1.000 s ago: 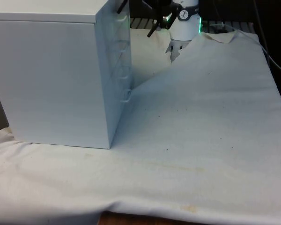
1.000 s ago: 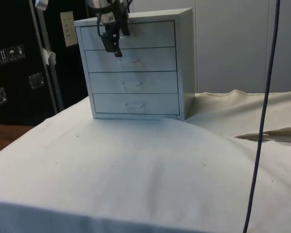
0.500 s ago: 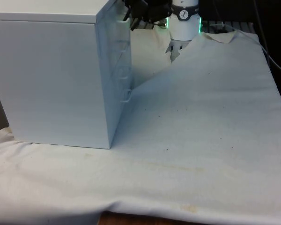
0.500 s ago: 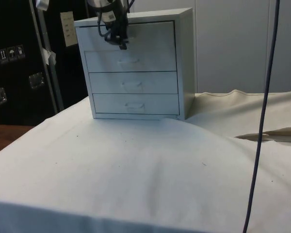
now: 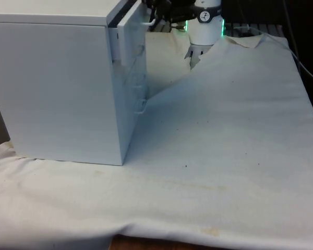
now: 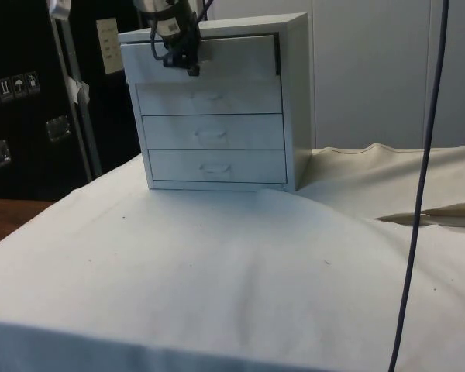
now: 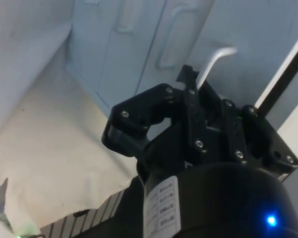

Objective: Open the drawer, then close it.

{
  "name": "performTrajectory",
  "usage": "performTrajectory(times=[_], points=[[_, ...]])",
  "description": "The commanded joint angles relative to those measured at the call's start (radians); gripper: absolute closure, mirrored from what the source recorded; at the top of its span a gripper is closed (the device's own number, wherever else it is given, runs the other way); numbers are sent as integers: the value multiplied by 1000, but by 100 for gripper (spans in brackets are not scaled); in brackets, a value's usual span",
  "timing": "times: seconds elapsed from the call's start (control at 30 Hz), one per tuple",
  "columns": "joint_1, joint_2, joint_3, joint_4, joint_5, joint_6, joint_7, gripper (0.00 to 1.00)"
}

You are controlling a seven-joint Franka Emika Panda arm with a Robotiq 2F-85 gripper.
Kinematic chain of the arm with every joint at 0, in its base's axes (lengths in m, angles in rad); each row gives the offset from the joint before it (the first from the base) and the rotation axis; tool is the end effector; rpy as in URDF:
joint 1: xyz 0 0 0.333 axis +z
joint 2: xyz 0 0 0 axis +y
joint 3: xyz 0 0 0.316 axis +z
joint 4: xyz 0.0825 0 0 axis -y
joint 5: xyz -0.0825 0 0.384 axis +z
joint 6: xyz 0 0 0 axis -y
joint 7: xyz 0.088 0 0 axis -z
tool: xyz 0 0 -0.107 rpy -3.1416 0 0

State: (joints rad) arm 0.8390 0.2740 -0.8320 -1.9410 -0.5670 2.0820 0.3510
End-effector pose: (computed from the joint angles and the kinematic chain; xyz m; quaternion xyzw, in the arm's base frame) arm 0.5967 0.0006 0.3950 0.9411 -0.0130 0.0273 0.3369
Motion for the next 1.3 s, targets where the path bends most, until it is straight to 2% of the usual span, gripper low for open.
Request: performTrajectory(times=[0.0,0.17,0.2,0.23,0.43,0.47,0.5,0.67,0.73,0.77,0.83,1.0,1.03,1.07,1.27], points=[[8,3,3,7,-11,-14,14,100],[13,9,25,19,-36,-47,38,100],[4,5,26,11,-31,-33,32,100],[13,9,30,21,-40,-53,42,100],[15,16,58,38,-62,-93,65,100],[8,14,60,33,-56,-83,60,100],[16,18,61,41,-65,-98,68,100],[19,26,84,55,-81,-131,87,100],[19,29,93,60,-84,-141,93,100],[13,26,97,56,-79,-134,90,100],[20,33,102,66,-86,-152,99,100],[21,43,126,82,-91,-179,116,100],[15,40,126,76,-85,-167,112,100],[21,46,131,86,-91,-185,119,100],[21,61,161,109,-92,-218,137,100]])
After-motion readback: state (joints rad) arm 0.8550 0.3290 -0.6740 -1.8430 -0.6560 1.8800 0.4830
